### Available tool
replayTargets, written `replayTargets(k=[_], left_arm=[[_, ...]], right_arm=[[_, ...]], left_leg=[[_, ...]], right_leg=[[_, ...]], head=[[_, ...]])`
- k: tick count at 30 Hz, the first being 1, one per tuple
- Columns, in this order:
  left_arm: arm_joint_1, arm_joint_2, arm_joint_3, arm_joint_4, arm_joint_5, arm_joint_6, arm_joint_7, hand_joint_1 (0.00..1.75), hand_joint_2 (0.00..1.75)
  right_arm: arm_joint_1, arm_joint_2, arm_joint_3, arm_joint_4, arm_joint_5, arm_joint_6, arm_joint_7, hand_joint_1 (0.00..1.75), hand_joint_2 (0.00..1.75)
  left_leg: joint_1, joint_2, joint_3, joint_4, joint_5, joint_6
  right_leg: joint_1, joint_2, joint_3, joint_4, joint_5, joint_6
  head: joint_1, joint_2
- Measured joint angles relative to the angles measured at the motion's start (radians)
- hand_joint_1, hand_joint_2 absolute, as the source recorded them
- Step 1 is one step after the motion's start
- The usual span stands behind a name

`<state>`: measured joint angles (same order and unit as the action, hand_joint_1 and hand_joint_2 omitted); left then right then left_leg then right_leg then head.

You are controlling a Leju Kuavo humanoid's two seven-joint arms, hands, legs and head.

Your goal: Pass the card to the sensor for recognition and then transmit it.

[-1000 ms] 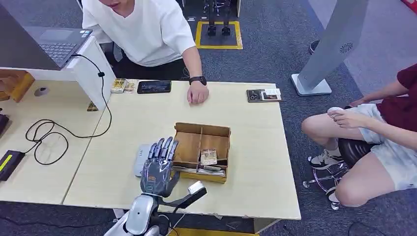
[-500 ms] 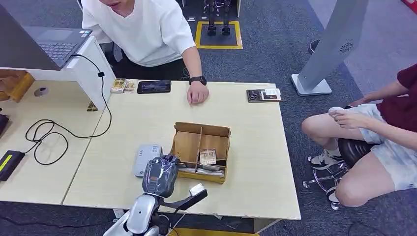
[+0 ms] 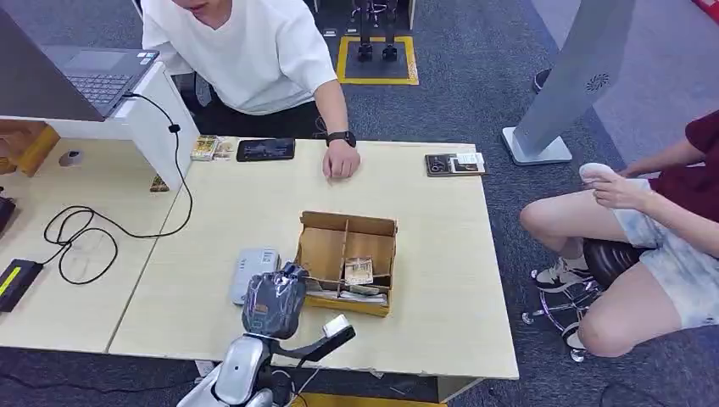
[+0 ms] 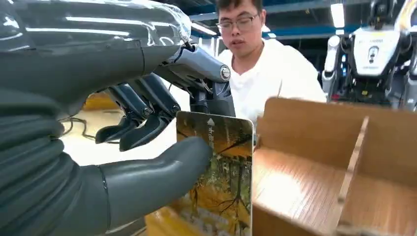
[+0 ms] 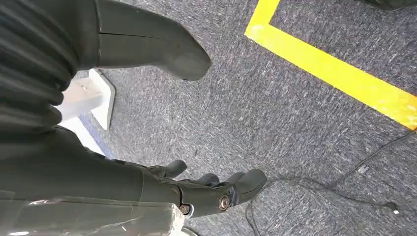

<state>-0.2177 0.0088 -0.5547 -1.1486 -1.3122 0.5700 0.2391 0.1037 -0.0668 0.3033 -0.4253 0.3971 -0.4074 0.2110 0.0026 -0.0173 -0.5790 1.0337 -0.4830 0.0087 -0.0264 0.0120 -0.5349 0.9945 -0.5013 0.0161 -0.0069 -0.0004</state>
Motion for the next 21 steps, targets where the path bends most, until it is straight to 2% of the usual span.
replayTargets(k=[5,9,16,21], left_arm=[[0.000,0.000,0.000,-0.054,0.067,0.064,-0.051,1.75,1.75],[-0.018,0.000,0.005,-0.111,0.114,0.080,-0.087,1.75,1.75],[-0.094,0.000,0.017,-0.159,0.152,0.065,-0.124,1.75,1.75],[-0.161,0.001,0.018,-0.157,0.158,0.027,-0.119,1.75,1.75]], right_arm=[[0.000,0.003,0.000,0.010,-0.010,-0.009,-0.008,0.00,1.75],[0.000,0.006,0.000,0.019,-0.010,-0.013,-0.017,0.00,1.75],[-0.014,0.008,0.013,0.035,-0.006,-0.011,-0.021,0.00,1.75],[-0.028,0.009,0.023,0.048,-0.005,-0.011,-0.031,0.00,1.75]], left_leg=[[0.000,0.000,0.000,0.000,0.000,0.000],[0.000,0.000,0.000,0.000,0.000,0.000],[0.000,0.000,0.000,0.000,0.001,0.000],[0.000,0.000,0.000,0.000,0.001,0.000]], right_leg=[[0.000,0.000,0.000,0.000,0.000,0.000],[0.000,0.000,0.000,0.000,0.000,0.000],[0.000,0.000,0.000,0.000,0.000,0.000],[0.000,0.000,0.000,0.000,0.000,0.000]], head=[[0.000,0.000],[0.000,0.000],[0.000,0.000],[0.000,0.000]])
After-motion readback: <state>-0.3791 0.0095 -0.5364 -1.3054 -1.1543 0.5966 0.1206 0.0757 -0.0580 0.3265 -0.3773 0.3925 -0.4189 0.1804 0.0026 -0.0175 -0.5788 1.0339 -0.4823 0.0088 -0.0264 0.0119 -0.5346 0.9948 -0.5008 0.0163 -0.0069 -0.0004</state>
